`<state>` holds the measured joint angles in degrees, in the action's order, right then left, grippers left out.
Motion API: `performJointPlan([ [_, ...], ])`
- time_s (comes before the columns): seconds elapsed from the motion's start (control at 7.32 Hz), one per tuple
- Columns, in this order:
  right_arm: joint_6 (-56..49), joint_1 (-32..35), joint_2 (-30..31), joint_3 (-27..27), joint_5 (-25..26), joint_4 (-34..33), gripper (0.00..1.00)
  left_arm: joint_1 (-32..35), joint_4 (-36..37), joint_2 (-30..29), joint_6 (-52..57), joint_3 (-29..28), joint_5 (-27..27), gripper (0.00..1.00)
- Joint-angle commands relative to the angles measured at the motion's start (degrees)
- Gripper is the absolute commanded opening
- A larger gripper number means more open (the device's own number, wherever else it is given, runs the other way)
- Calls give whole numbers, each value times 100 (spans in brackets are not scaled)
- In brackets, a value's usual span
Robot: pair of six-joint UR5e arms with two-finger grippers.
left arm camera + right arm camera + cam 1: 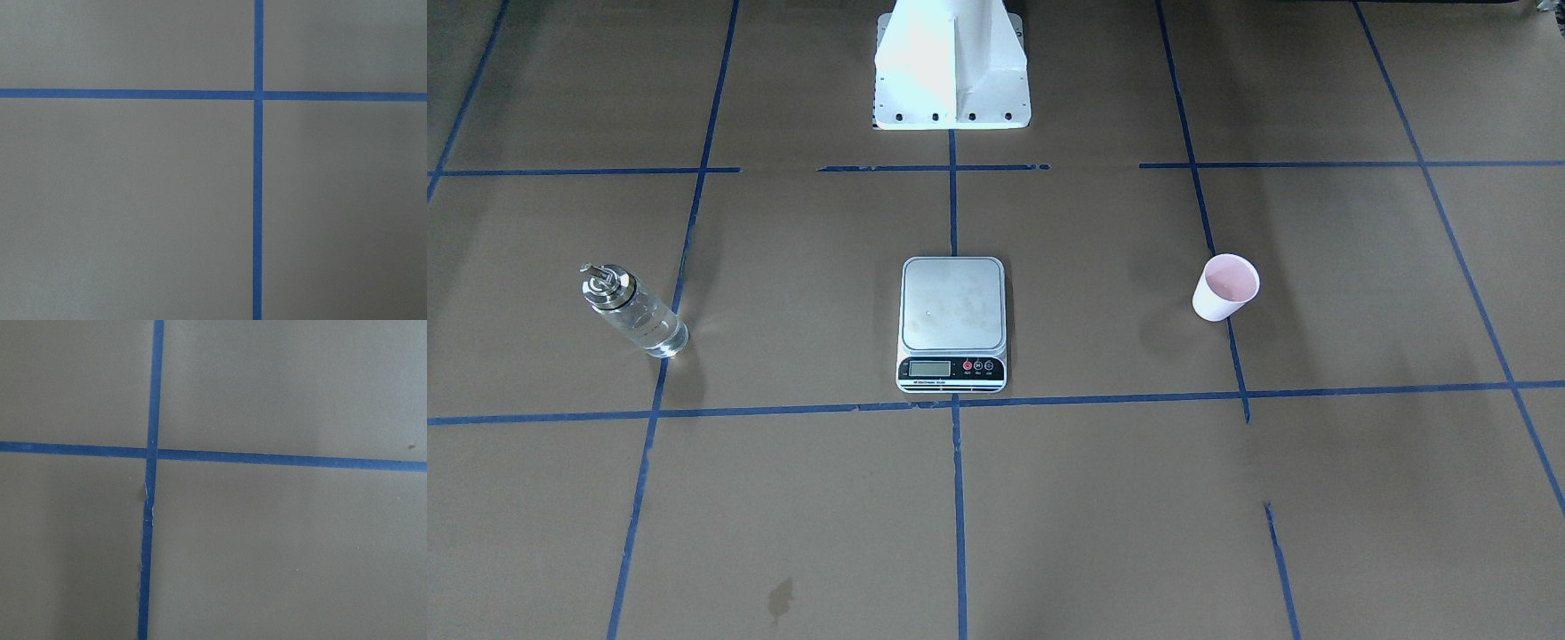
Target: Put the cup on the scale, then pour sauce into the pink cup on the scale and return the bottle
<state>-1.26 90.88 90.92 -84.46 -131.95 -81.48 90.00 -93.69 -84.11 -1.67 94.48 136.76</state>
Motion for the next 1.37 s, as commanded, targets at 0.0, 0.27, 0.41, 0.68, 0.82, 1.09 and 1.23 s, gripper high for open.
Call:
performJointPlan([
  [0.0,12,0,-21,-36,-23,0,100,9,0,35,0,183,-9,100],
  [0.27,12,0,-39,-53,-103,0,100,0,61,-104,0,429,0,100],
  [0.41,12,0,-74,-53,-111,0,100,-9,157,-227,0,970,0,100],
  [0.68,12,0,-74,-53,-120,0,100,-174,456,-586,-17,1773,-53,100],
  [0.82,12,0,-74,-36,-120,0,100,-324,570,-554,-18,2159,-35,100],
  [1.09,21,0,-74,-53,-164,0,100,-877,510,-606,-209,2179,26,100],
  [1.23,73,0,-144,-45,-155,-9,100,-1027,318,-624,-1342,2328,226,100],
])
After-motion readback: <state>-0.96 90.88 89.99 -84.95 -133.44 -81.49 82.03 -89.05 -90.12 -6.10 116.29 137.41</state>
